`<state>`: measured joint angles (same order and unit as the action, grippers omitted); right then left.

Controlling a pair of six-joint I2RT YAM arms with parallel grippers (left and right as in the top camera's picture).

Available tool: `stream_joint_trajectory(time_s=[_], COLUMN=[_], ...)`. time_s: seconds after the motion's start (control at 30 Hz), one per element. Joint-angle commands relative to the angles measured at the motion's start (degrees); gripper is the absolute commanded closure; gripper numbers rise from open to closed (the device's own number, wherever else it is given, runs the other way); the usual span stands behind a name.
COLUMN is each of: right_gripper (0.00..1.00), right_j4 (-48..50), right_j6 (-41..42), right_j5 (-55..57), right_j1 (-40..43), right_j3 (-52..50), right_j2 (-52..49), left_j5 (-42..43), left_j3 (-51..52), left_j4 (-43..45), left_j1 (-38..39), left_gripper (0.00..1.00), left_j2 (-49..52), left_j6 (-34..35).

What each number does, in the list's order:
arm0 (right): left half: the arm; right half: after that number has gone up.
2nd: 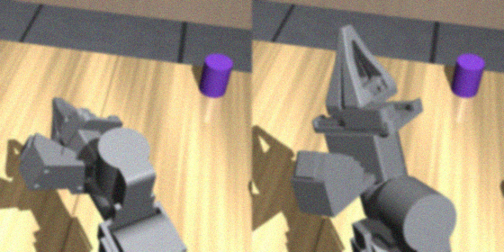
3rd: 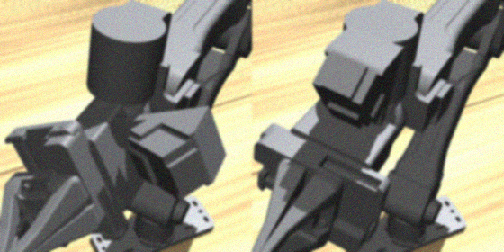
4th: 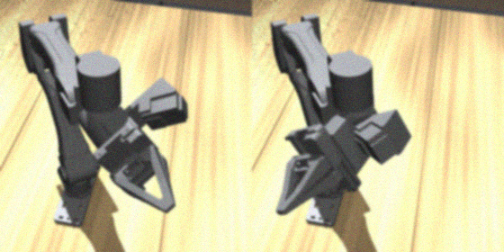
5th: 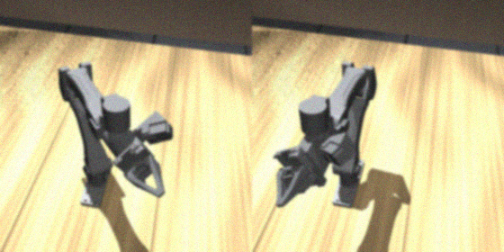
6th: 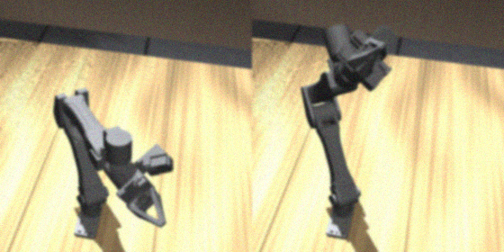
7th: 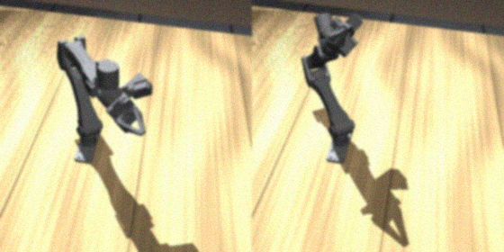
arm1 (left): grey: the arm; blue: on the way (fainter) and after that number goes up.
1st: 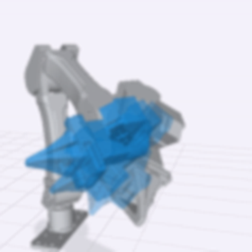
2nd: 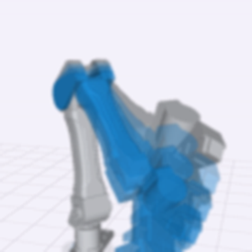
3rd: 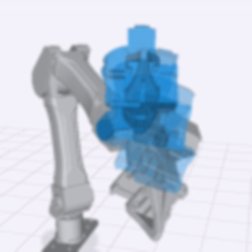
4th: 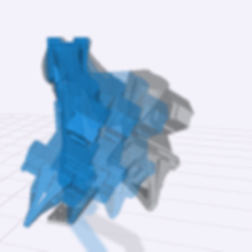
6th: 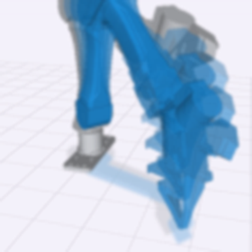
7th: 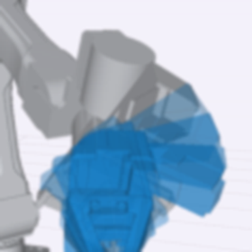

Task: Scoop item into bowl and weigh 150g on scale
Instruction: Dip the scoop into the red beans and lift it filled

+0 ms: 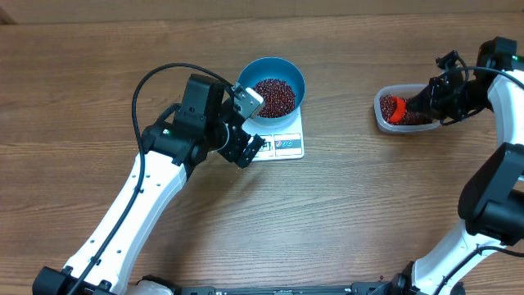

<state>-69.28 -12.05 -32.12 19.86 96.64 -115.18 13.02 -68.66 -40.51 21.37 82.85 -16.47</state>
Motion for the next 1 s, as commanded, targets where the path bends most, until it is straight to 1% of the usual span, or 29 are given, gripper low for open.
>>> stream_joint_trajectory(time_s=[0.0,0.1,0.27,0.37,0.63,0.77,0.97], right_gripper=[0.96,0.96,0.96,0.96,0.96,0.96,0.96], right_j4=[-0.15,-0.37,0.02,-1.44,-3.3,-5.92,-10.12], right_j6=[-0.46,-0.44,-0.5,-3.61,-5.03,-8.07,-13.75], right_j5=[-4.24,-4.76,-10.23,-15.76,-17.99,-22.01,-27.21], right_j1=[-0.11,0.17,3.28,7.02,12.57,15.32,15.89], right_j3=[-0.72,-0.72,-0.72,-0.72,-0.72,-0.72,-0.68], right_j2=[-0.9,-0.9,-0.9,-0.9,-0.9,-0.9,-0.9], left_j5=[-0.33,-0.33,-0.33,-0.33,-0.33,-0.33,-0.33], left_j3=[-1.2,-1.2,-1.2,-1.2,-1.2,-1.2,-1.2], left_j4=[0.22,0.22,0.22,0.22,0.22,0.22,0.22], left_j1=[0.02,0.02,0.02,0.02,0.02,0.02,0.02], left_gripper=[0.0,0.0,0.0,0.01,0.0,0.0,0.0], left_j2=[-0.02,-0.02,-0.02,-0.02,-0.02,-0.02,-0.02], left_j6=[-0.22,-0.22,-0.22,-0.22,-0.22,-0.22,-0.22])
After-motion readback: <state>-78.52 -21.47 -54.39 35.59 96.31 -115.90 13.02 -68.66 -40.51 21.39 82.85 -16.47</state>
